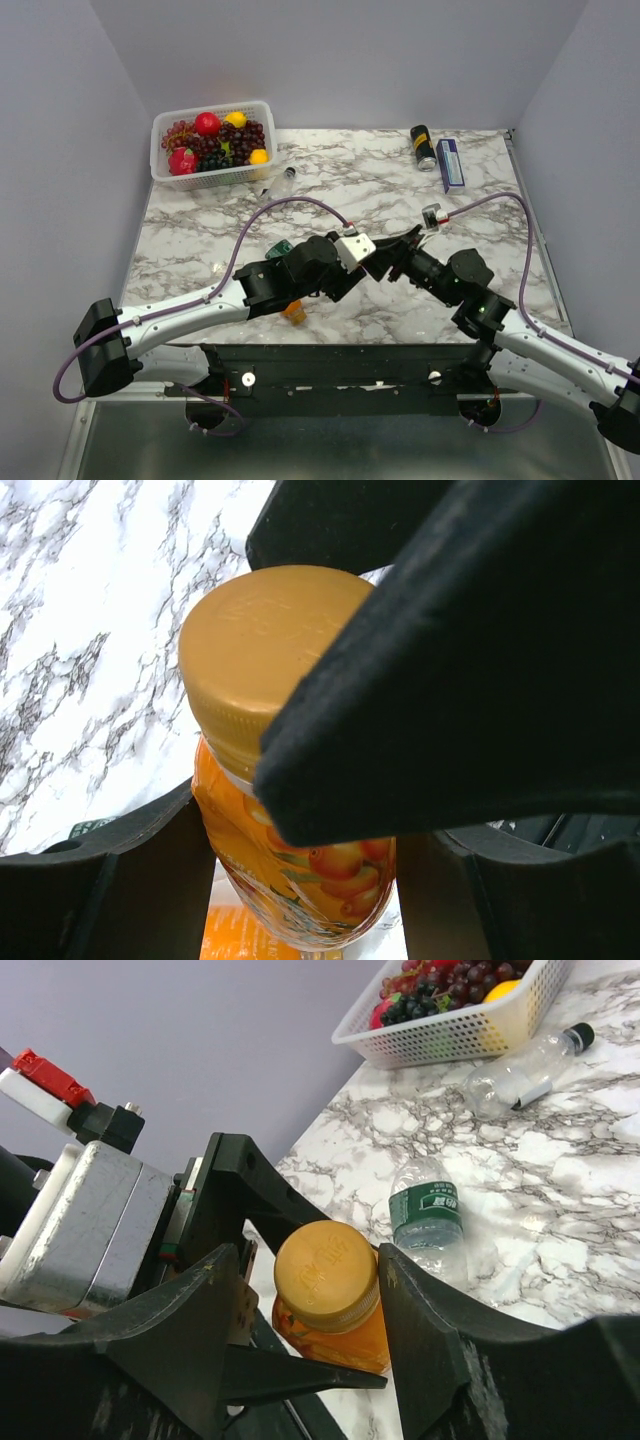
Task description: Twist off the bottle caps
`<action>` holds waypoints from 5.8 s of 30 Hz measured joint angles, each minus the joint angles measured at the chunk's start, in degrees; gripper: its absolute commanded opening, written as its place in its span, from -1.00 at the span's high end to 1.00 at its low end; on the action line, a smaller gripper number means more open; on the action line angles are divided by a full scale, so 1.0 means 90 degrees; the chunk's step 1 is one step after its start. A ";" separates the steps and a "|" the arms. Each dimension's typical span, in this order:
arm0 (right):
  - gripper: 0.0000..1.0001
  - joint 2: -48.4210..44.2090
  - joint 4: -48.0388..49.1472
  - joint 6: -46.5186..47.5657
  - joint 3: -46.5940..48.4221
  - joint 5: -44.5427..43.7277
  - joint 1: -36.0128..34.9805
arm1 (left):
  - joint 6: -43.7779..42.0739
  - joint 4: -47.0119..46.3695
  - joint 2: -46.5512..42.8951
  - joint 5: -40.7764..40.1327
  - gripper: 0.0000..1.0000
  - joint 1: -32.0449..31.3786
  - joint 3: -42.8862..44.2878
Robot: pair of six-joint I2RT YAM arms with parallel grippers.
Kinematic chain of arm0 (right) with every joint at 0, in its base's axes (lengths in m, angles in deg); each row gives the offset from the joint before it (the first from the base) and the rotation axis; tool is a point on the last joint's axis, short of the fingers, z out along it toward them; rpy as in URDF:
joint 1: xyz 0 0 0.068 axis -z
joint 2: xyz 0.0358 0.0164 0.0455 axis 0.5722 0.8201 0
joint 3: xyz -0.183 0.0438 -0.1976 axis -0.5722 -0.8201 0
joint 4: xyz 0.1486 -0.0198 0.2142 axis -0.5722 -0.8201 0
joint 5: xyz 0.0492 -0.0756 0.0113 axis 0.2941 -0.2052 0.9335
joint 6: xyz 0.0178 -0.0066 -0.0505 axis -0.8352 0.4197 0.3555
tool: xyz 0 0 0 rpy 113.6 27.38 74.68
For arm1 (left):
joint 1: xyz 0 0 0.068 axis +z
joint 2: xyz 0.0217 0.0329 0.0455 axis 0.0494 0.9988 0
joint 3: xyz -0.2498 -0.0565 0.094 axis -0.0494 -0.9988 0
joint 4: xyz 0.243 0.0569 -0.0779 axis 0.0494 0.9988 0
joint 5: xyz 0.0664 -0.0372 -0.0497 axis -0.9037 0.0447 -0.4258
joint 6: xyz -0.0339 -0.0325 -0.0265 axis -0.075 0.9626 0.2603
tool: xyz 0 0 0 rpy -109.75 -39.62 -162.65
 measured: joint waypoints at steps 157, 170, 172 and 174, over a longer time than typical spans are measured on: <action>-0.39 0.5484 -0.3558 0.1836 0.5435 0.1064 0.2771 | 0.0049 0.0163 -0.0614 0.1183 0.12 0.1583 0.0138; -0.43 0.2232 -0.3473 0.1690 0.3570 0.3932 0.2545 | -0.0109 0.0192 -0.0508 0.2312 0.09 0.1583 0.0138; -0.44 0.2149 -0.3478 0.1668 0.3466 0.4112 0.2297 | -0.0129 0.0194 -0.0444 0.2484 0.09 0.1583 0.0141; -0.45 0.2093 -0.3478 0.1647 0.3398 0.4158 0.2038 | -0.0143 0.0209 -0.0328 0.2618 0.09 0.1581 0.0143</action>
